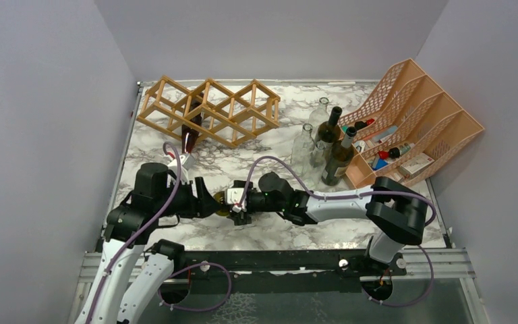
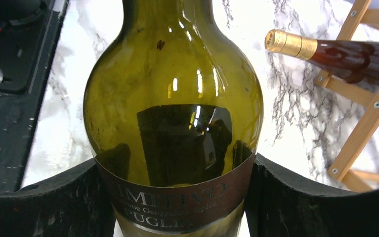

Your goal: Take the wine bottle off the wine rack

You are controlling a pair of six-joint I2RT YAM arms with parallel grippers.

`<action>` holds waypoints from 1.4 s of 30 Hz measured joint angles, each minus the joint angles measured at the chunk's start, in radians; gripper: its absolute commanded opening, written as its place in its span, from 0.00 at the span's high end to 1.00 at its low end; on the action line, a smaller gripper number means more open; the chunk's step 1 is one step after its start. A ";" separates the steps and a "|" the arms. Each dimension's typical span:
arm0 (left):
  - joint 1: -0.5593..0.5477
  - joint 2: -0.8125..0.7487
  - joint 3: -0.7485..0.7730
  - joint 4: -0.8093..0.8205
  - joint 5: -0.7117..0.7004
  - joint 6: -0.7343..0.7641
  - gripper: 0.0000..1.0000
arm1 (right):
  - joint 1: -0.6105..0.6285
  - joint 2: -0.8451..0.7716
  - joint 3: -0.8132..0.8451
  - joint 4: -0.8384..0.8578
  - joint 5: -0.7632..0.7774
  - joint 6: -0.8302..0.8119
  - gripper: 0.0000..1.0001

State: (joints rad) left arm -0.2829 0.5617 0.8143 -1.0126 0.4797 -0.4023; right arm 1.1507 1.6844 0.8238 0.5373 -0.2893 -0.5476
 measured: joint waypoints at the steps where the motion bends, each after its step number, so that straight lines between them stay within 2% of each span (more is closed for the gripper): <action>1: 0.000 0.006 0.020 0.001 0.002 0.002 0.06 | 0.000 -0.010 -0.003 -0.010 0.000 0.029 0.66; 3: 0.000 0.019 0.077 0.006 0.001 0.019 0.01 | 0.000 -0.037 -0.022 -0.010 0.003 0.079 0.66; 11: -0.001 0.037 0.269 0.079 -0.087 0.051 0.01 | 0.000 -0.251 -0.203 0.009 0.114 0.297 0.69; 16: -0.001 0.001 0.238 0.147 -0.174 0.038 0.01 | 0.000 -0.355 -0.279 0.056 0.306 0.424 0.72; 19: -0.001 -0.037 0.159 0.190 -0.209 0.018 0.01 | 0.000 -0.364 -0.299 0.126 0.432 0.463 0.73; 24: -0.001 -0.090 0.034 0.237 -0.237 -0.004 0.01 | -0.020 -0.297 -0.301 0.296 0.643 0.476 0.75; 28: -0.001 -0.140 -0.007 0.254 -0.258 -0.010 0.01 | -0.064 -0.196 -0.302 0.472 0.741 0.476 0.78; 37: -0.001 -0.164 -0.007 0.298 -0.291 -0.013 0.01 | -0.122 0.054 -0.302 0.838 0.837 0.395 0.78; 42: -0.001 -0.163 -0.007 0.302 -0.296 -0.013 0.01 | -0.127 0.132 -0.301 0.925 0.848 0.370 0.78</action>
State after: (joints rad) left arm -0.2836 0.3985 0.8074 -0.7109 0.1841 -0.4149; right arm 1.0233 1.8164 0.5224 1.4620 0.5583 -0.1772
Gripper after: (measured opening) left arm 0.989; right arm 0.776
